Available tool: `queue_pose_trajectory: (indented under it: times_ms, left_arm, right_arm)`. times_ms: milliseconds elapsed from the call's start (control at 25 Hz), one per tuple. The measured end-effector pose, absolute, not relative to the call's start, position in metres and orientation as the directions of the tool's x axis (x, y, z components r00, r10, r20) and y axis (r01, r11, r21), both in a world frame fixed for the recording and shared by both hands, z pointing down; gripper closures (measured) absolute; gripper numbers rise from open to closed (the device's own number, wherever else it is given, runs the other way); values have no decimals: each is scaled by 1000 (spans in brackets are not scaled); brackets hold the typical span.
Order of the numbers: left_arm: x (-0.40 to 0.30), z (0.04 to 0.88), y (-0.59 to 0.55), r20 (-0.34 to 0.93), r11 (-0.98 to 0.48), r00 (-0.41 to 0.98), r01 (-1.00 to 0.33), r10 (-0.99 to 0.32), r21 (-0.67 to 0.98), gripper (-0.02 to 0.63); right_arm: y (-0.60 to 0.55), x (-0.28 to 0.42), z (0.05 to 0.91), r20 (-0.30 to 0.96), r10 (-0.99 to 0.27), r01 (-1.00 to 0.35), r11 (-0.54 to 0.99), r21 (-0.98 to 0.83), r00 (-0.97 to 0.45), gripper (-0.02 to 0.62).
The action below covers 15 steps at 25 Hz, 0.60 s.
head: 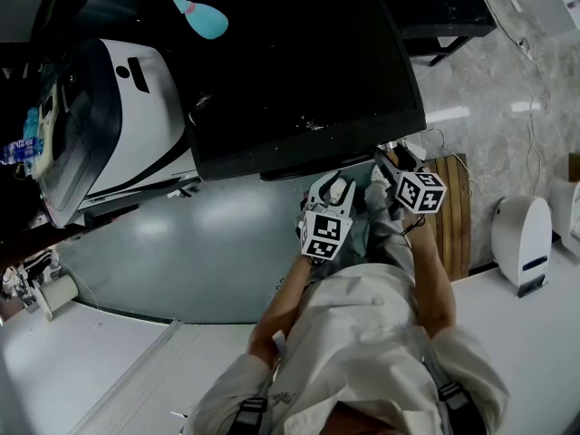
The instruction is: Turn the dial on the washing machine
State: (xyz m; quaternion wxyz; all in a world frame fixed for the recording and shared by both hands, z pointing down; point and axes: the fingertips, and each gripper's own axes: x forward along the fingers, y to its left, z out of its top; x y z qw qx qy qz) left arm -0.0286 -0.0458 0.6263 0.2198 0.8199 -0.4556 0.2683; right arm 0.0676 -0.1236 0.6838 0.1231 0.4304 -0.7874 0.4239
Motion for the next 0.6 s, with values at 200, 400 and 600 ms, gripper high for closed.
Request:
queue_pose_trajectory:
  times_ms: [200, 400, 600]
  left_arm:
    - [-27, 627, -46, 641, -498, 447, -860, -624, 116, 474]
    - [-26, 628, -47, 643, -504, 452, -856, -619, 117, 476]
    - [-24, 626, -48, 640, -511, 458, -852, -617, 117, 476]
  right_arm:
    - [-123, 68, 685, 549, -569, -767, 261, -587, -613, 325]
    - [-124, 68, 685, 529, -571, -744, 239, -624, -628, 325]
    - [-124, 69, 684, 504, -575, -713, 215, -667, -644, 325]
